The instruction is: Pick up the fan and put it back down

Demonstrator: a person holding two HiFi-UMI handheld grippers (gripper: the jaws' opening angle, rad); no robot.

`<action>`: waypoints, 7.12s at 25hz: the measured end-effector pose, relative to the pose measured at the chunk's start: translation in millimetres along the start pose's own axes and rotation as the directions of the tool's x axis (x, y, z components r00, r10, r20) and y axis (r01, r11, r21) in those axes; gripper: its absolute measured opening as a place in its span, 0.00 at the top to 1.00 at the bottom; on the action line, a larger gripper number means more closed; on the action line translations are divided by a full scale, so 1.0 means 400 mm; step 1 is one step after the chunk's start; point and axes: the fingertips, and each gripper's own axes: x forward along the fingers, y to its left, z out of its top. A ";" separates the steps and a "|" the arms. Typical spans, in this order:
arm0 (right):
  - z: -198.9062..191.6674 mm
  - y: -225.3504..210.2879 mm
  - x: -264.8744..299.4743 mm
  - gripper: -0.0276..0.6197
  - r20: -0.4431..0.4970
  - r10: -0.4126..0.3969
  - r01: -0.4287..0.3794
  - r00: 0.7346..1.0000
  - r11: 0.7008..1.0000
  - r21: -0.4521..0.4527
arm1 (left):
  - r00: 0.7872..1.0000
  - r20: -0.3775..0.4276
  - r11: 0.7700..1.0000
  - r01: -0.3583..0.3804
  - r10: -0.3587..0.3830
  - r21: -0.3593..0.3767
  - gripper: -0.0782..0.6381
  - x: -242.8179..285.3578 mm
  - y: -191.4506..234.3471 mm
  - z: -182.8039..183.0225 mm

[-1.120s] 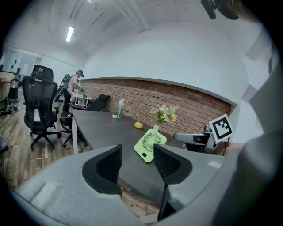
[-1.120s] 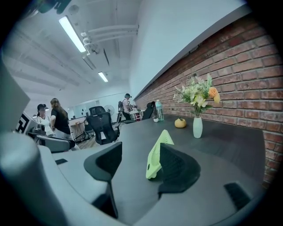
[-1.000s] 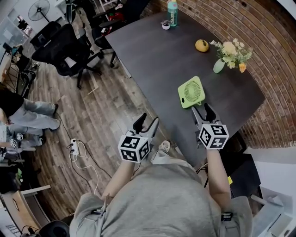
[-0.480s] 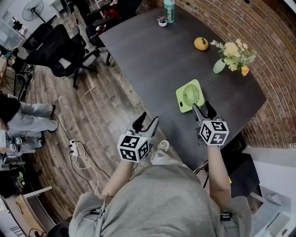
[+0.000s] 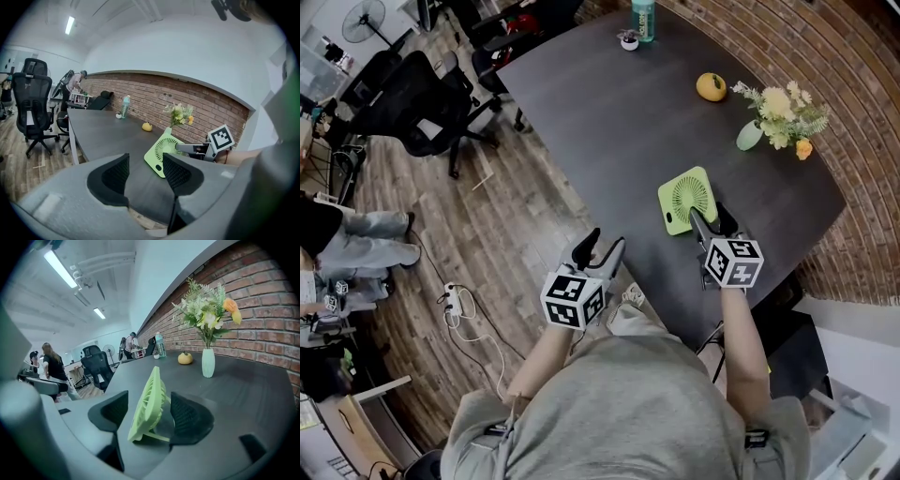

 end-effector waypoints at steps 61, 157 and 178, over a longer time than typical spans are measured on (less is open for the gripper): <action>-0.019 0.028 0.109 0.68 -0.036 0.029 -0.027 0.999 0.999 0.040 | 0.999 -0.041 1.000 -0.017 0.017 0.004 0.60 0.015 0.031 -0.016; -0.087 -0.580 -0.343 0.68 0.011 -0.498 0.473 0.867 0.831 0.292 | 0.856 -0.305 0.859 0.481 -0.417 0.176 0.60 0.327 -0.401 -0.060; -0.109 -0.620 -0.358 0.66 0.025 -0.482 0.441 0.876 0.821 0.364 | 0.857 -0.309 0.859 0.479 -0.413 0.182 0.60 0.323 -0.405 -0.071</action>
